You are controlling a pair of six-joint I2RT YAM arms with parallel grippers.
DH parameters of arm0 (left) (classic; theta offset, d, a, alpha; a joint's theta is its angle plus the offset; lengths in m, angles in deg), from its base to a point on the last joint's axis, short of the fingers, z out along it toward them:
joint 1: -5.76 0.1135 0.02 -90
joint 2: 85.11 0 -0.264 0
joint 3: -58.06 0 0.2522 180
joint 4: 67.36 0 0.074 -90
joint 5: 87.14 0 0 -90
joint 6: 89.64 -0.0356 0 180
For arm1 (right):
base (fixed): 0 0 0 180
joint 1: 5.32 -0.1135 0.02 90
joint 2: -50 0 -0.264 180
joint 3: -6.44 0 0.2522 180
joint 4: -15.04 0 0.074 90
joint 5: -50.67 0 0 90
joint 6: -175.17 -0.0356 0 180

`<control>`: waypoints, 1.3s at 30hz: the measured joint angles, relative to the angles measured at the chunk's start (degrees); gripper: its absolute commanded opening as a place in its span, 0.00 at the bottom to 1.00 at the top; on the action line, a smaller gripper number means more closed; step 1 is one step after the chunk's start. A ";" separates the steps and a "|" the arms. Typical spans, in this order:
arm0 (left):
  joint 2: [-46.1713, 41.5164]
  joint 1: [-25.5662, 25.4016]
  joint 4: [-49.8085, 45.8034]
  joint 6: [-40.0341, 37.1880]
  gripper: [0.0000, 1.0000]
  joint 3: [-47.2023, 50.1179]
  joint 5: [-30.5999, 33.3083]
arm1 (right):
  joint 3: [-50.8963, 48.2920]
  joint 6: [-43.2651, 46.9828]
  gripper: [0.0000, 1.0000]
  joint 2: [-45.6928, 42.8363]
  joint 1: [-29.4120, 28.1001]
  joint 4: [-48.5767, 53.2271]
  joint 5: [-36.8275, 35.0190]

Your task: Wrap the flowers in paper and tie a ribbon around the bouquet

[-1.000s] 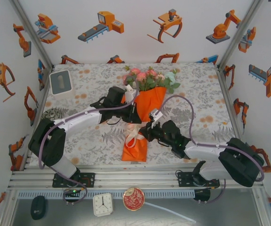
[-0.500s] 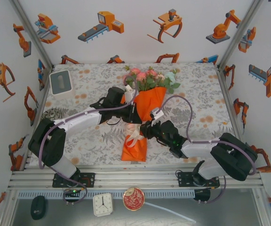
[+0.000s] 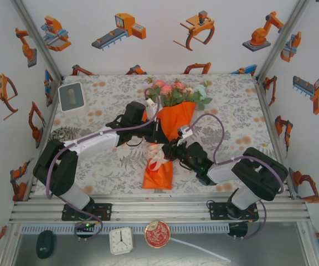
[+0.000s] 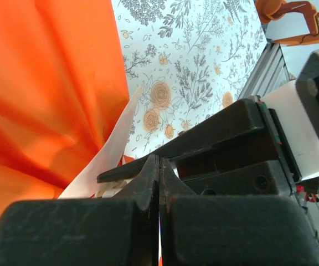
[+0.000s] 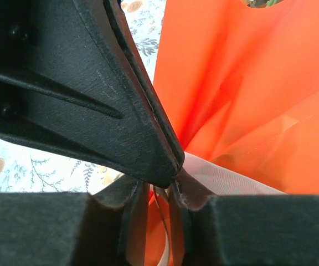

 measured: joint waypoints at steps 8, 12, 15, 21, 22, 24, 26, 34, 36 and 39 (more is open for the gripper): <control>-3.32 -0.39 1.55 -0.28 0.48 0.79 2.23 | -0.09 -0.76 0.00 0.70 0.37 -2.36 1.20; -11.76 -0.83 0.26 -2.80 0.58 3.21 9.01 | -0.68 -0.72 0.00 0.68 0.83 -3.45 2.23; -16.48 -0.31 -1.70 -3.52 0.48 3.50 16.74 | -1.29 -0.57 0.00 0.66 1.01 -3.74 2.93; -11.72 1.60 -6.34 -3.85 0.33 2.86 19.87 | -1.46 -0.31 0.00 0.46 1.01 -4.04 4.28; -9.79 1.73 -6.69 -3.69 0.32 2.86 18.38 | -1.46 -0.31 0.00 0.46 1.01 -4.15 4.33; -6.91 1.77 -7.32 -3.43 0.32 2.91 15.41 | -1.46 -0.31 0.00 0.39 1.01 -4.17 4.50; -5.35 1.77 -7.41 -3.13 0.32 3.10 12.13 | -1.49 -0.31 0.00 0.35 1.01 -4.17 4.50; -5.22 1.79 -4.52 -1.79 0.38 3.32 2.93 | -1.60 -0.31 0.00 0.17 1.03 -4.17 4.52; -5.18 1.84 -4.22 -1.53 0.40 3.32 1.99 | -1.60 -0.31 0.00 0.17 1.03 -4.17 4.52; -4.48 1.86 -3.74 -1.16 0.42 3.32 1.22 | -1.60 -0.31 0.00 0.17 1.14 -4.11 4.57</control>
